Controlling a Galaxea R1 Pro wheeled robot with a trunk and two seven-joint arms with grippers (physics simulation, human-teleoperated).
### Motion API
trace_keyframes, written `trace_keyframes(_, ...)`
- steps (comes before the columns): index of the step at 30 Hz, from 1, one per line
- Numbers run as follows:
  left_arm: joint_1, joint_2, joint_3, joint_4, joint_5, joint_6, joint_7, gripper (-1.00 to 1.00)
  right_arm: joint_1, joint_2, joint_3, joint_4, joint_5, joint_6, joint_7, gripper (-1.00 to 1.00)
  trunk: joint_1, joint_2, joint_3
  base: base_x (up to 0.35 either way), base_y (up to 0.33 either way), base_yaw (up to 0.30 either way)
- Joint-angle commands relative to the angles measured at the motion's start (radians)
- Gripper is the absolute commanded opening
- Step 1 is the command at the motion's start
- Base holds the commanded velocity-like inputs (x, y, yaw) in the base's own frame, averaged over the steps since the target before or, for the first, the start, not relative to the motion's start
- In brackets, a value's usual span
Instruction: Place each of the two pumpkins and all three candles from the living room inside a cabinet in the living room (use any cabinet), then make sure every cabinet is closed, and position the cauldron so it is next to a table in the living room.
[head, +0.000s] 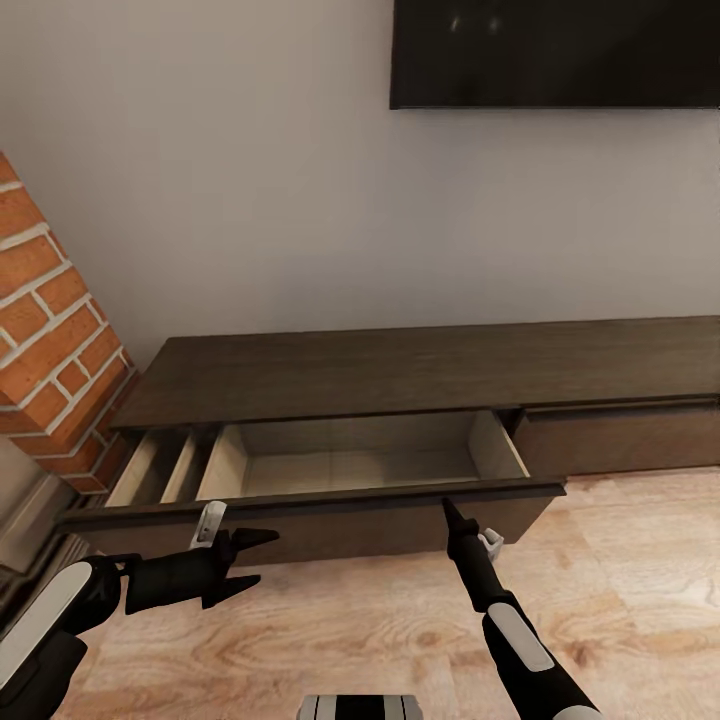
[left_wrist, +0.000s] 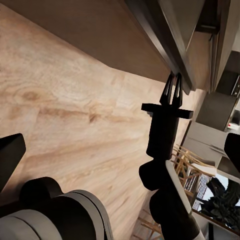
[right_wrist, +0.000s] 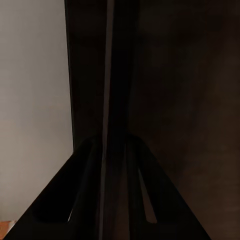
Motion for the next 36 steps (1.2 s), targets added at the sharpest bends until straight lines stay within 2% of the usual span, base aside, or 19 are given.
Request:
trace_keyframes(1, -0.001, 0.001, -0.001, 0.000, 0.010, 0.000, 0.010, 1.00, 0.000, 0.000, 0.032, 0.000, -0.002, 0.006, 0.011, -1.00, 0.000, 0.000, -0.001, -0.028, 0.000, 0.000)
trace_keyframes(36, -0.001, 0.001, -0.001, 0.000, 0.010, -0.001, 0.010, 1.00, 0.000, 0.000, 0.032, 0.000, -0.004, 0.007, 0.011, -1.00, 0.000, 0.000, -0.001, -0.064, 0.000, 0.000)
